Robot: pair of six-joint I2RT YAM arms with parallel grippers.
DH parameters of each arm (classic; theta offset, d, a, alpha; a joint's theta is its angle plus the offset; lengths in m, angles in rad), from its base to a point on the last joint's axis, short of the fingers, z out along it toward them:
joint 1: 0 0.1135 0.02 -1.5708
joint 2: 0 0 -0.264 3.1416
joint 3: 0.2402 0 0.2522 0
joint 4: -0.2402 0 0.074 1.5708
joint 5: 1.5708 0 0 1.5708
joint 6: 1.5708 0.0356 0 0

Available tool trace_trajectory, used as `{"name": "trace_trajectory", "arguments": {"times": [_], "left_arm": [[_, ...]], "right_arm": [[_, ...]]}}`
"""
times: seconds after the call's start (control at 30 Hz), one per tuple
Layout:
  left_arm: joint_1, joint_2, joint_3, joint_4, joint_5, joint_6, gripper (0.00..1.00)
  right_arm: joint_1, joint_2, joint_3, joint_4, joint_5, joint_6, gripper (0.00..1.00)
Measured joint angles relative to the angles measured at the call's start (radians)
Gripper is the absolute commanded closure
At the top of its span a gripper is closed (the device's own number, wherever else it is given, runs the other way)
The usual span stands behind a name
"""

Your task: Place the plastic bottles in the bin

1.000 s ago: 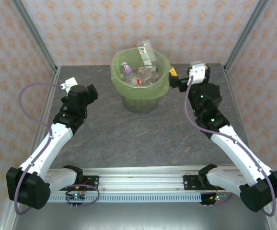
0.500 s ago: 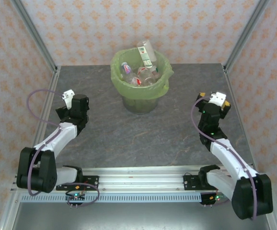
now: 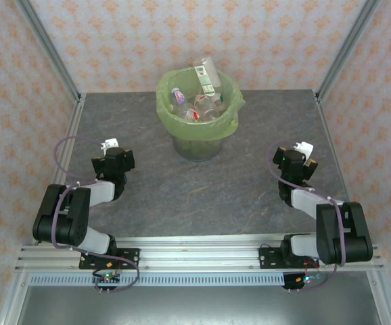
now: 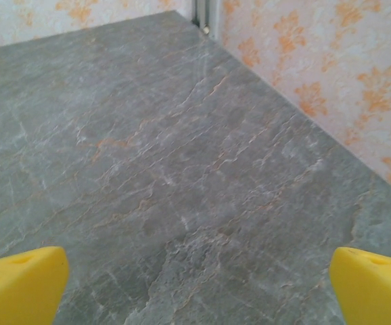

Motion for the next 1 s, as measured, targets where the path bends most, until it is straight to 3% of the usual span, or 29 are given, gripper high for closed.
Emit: {"name": "trace_trajectory", "arguments": {"times": [0.23, 0.5, 1.0], "left_arm": [[-0.010, 0.013, -0.040, 0.164, 0.011, 0.020, 0.00], [-0.020, 0.028, -0.053, 0.195, 0.011, 0.028, 0.00], [-0.020, 0.028, -0.053, 0.206, 0.011, 0.028, 0.00]], "right_arm": [[-0.006, 0.084, 0.010, 0.103, -0.077, -0.011, 0.01], [-0.006, 0.188, -0.055, 0.314, -0.163, -0.033, 0.01], [-0.007, 0.215, -0.002, 0.280, -0.181, -0.036, 0.01]]}}
